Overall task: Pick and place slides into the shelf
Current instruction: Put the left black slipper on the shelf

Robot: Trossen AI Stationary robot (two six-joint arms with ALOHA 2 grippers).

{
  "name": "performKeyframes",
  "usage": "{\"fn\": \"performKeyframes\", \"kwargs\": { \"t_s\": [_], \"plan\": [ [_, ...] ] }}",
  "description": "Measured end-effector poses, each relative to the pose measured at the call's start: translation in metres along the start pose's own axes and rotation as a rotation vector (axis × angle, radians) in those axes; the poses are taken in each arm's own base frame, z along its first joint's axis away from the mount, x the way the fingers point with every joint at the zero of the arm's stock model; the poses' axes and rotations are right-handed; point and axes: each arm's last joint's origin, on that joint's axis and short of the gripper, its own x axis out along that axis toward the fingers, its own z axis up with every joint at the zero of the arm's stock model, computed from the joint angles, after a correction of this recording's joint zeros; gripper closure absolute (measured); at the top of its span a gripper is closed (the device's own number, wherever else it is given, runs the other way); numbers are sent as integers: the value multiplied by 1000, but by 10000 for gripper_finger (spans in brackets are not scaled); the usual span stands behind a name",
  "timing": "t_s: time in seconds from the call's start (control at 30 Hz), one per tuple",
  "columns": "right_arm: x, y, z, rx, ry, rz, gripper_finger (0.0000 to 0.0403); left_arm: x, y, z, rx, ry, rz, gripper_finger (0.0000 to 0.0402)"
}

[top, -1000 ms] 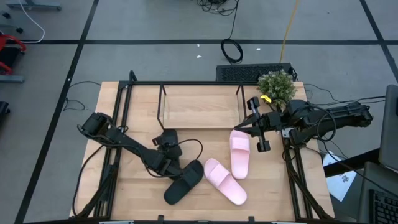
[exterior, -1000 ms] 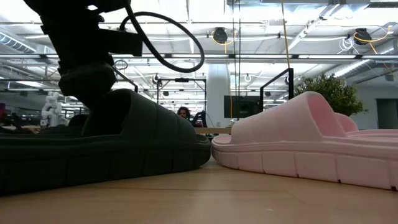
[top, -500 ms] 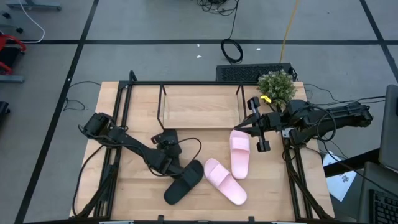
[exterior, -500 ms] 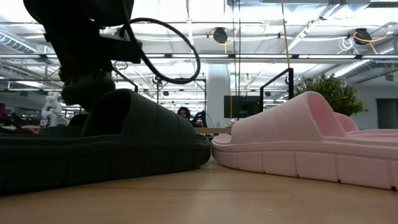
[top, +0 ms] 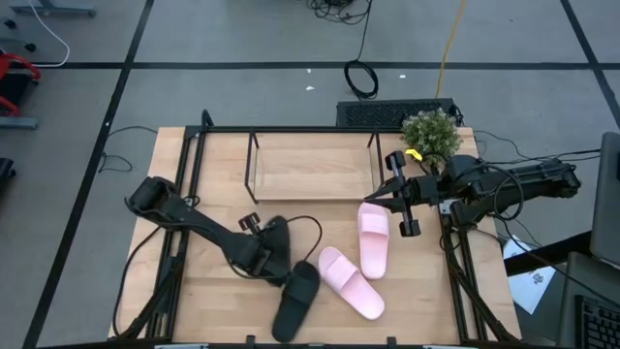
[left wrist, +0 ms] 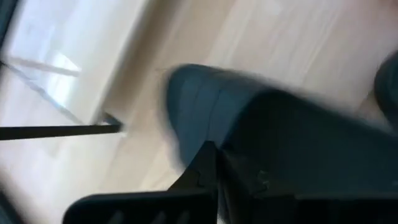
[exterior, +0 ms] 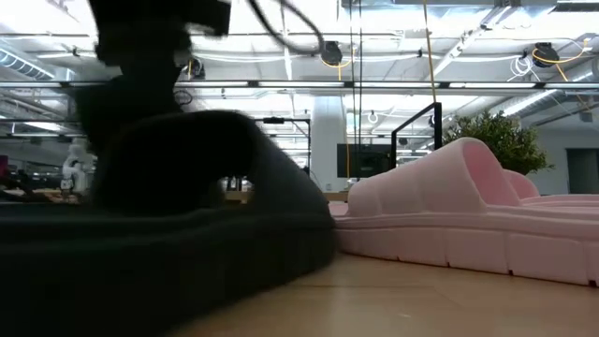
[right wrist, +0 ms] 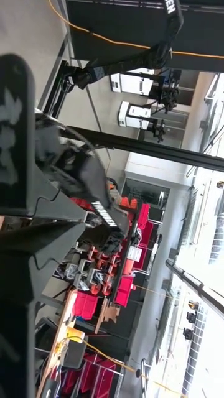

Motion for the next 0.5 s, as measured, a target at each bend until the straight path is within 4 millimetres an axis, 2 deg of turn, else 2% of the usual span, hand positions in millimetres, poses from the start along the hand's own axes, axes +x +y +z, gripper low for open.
{"fn": "performKeyframes", "kwargs": {
  "t_s": [0.3,0.4,0.5],
  "plan": [
    [0,0,-1,2,9,6,394,-71,15,15,-10,-78,37,401],
    [0,0,-1,4,14,7,394,-92,23,25,-50,-152,35,401],
    [0,0,-1,5,14,7,394,-107,32,40,-17,-250,42,401]
  ]
}}
